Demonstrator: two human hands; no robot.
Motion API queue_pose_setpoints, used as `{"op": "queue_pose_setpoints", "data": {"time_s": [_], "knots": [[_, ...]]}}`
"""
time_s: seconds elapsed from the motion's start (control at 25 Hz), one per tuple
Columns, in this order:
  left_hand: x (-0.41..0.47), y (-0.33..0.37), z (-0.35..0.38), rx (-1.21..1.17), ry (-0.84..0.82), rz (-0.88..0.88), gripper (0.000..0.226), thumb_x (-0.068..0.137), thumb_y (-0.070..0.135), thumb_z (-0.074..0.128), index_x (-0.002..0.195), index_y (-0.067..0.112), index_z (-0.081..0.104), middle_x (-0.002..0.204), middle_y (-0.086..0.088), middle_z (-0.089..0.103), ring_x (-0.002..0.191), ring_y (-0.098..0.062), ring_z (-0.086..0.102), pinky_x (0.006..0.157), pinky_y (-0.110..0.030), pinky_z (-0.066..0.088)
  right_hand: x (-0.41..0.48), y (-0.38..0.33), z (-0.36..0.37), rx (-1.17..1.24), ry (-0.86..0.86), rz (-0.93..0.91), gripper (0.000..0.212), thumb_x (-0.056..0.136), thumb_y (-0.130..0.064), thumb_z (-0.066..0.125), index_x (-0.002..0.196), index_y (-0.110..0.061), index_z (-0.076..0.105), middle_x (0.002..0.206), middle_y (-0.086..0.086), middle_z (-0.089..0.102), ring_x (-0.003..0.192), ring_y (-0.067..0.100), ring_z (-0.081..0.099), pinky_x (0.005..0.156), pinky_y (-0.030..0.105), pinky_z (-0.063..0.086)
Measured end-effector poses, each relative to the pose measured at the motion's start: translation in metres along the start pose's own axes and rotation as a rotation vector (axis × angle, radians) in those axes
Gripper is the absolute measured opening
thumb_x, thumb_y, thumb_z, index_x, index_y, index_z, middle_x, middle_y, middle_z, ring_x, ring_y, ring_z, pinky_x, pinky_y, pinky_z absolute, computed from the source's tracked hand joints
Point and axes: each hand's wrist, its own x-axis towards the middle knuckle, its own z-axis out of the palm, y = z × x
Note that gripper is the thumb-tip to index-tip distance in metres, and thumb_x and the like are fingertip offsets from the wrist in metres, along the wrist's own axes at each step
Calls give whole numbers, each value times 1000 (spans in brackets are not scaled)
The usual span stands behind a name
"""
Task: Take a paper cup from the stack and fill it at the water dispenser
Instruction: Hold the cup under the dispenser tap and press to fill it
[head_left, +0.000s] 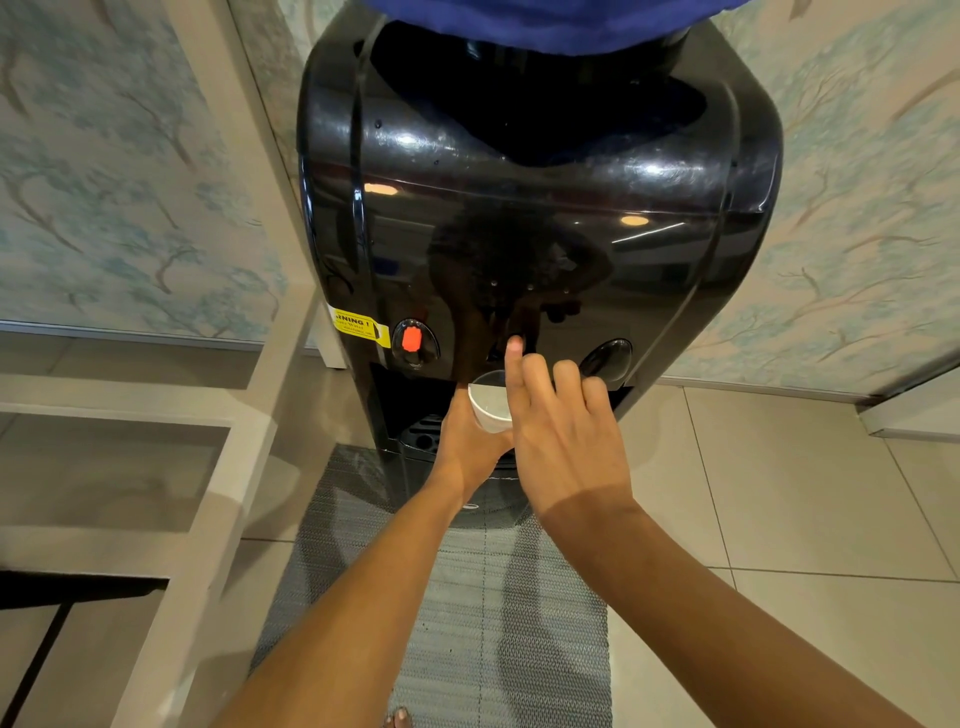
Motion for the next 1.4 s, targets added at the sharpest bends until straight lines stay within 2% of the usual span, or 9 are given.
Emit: {"op": "queue_pose_setpoints", "data": {"time_s": [0.24, 0.44, 0.64, 0.8, 1.04, 1.2, 1.4], "knots": [[1, 0, 1, 4, 0, -22, 38, 70, 26, 77, 88, 39, 46, 89, 9, 64, 78, -1, 61, 53, -4, 43, -1, 1, 1, 6, -8, -5, 68, 77, -19, 57, 140, -9, 34, 102, -3, 58, 83, 13, 53, 70, 25, 45], [1, -1, 2, 16, 6, -17, 39, 70, 26, 77, 90, 38, 47, 88, 7, 64, 75, -1, 62, 53, -5, 44, 0, 2, 1, 10, -10, 1, 69, 74, -23, 62, 138, -10, 39, 100, -4, 60, 81, 13, 54, 68, 24, 45], [4, -4, 3, 18, 5, -47, 47, 70, 26, 76, 109, 16, 52, 97, -5, 66, 84, -16, 62, 62, -19, 45, 0, 1, 0, 11, -12, -15, 70, 76, -20, 57, 141, -9, 33, 101, -4, 57, 82, 13, 52, 69, 25, 43], [2, -3, 3, 20, 15, -54, 46, 71, 27, 76, 108, 20, 50, 96, -1, 64, 84, -11, 61, 62, -16, 43, -2, 1, 0, 25, -13, -18, 70, 80, -17, 55, 143, -7, 28, 103, -3, 55, 85, 14, 51, 73, 26, 44], [0, -2, 4, 25, 15, -47, 47, 71, 26, 75, 109, 20, 49, 91, 5, 63, 79, -4, 60, 53, -7, 44, -2, 2, 0, 10, 4, -27, 67, 79, -19, 56, 141, -10, 33, 97, -6, 56, 81, 12, 52, 70, 24, 44], [0, -1, 3, 32, 27, -57, 45, 71, 27, 76, 106, 25, 48, 92, 7, 63, 80, -3, 60, 56, -11, 44, -2, 3, -1, 9, 16, -25, 67, 78, -20, 57, 140, -10, 34, 98, -6, 56, 81, 12, 52, 70, 24, 44], [0, 0, 3, 21, 22, -65, 43, 70, 26, 76, 103, 25, 49, 90, 5, 63, 78, -3, 59, 59, -13, 42, -3, 2, 0, 34, 6, -28, 67, 82, -15, 52, 143, -7, 26, 101, -3, 53, 84, 14, 50, 73, 26, 43]]}}
